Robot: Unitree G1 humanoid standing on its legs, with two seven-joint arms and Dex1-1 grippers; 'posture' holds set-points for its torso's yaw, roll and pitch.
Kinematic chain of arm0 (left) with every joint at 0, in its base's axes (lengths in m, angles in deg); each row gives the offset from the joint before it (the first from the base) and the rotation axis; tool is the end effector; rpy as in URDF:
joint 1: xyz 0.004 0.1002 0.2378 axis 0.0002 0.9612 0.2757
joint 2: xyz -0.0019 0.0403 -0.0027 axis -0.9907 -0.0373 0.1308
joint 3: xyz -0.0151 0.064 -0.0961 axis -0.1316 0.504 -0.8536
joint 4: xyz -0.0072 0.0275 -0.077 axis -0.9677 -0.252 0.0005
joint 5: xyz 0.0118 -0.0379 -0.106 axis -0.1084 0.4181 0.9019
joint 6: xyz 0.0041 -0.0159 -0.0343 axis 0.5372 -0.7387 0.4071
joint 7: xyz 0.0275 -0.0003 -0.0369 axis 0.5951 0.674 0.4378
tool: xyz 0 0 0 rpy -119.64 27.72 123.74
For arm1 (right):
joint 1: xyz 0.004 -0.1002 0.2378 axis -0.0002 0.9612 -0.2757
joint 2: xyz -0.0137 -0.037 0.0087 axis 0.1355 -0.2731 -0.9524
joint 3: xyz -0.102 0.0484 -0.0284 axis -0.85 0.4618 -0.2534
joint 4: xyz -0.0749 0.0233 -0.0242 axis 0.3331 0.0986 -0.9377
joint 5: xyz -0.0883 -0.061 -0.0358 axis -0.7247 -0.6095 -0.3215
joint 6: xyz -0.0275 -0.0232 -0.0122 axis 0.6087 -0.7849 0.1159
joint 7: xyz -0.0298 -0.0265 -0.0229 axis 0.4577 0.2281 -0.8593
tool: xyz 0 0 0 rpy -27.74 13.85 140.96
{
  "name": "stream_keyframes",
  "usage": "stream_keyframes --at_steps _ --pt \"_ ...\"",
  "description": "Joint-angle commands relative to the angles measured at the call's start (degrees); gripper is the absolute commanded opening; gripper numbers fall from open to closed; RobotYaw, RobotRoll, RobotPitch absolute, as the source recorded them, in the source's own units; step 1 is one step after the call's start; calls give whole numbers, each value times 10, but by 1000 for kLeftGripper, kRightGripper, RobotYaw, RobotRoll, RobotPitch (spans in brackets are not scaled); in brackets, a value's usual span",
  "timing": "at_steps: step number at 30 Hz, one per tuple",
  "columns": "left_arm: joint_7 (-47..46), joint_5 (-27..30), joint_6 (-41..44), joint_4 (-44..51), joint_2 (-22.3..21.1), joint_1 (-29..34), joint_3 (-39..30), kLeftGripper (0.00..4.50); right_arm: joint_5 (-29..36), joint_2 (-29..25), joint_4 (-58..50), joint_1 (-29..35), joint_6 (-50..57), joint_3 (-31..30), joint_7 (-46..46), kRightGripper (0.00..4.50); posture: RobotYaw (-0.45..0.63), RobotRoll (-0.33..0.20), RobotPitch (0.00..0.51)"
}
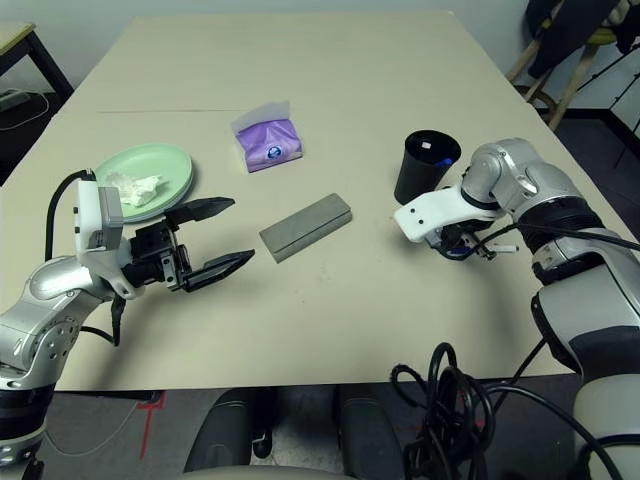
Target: Organize and tidy the items on the table.
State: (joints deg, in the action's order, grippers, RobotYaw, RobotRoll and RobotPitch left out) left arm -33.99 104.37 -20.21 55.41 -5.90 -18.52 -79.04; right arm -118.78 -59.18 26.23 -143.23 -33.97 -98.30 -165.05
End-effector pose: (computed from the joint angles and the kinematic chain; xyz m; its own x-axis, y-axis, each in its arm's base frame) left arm 0.2310 0.2243 0.1666 0.4371 -0.8984 0.0436 0.8678 0.4340 0.2421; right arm 0.3681 -0.2473 0.2079 0.0772 0.0409 -0.9962 -0.9360 -0.3413 -0.0865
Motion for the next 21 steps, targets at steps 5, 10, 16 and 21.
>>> stream_keyframes --at_steps 5,10,16,21 --pt "8 -3 -7 7 0 3 1 4500 90 -6 -78 24 70 13 -26 30 52 0 134" --pt "8 -4 -8 3 3 1 4 4500 185 -21 -172 39 161 3 -26 30 52 0 134" --pt "9 -5 -11 0 4 -2 7 4500 283 -5 -257 34 301 28 -26 30 52 0 134" --pt "9 -6 -9 0 5 -4 9 4500 337 43 -297 26 407 92 -7 30 34 0 133"
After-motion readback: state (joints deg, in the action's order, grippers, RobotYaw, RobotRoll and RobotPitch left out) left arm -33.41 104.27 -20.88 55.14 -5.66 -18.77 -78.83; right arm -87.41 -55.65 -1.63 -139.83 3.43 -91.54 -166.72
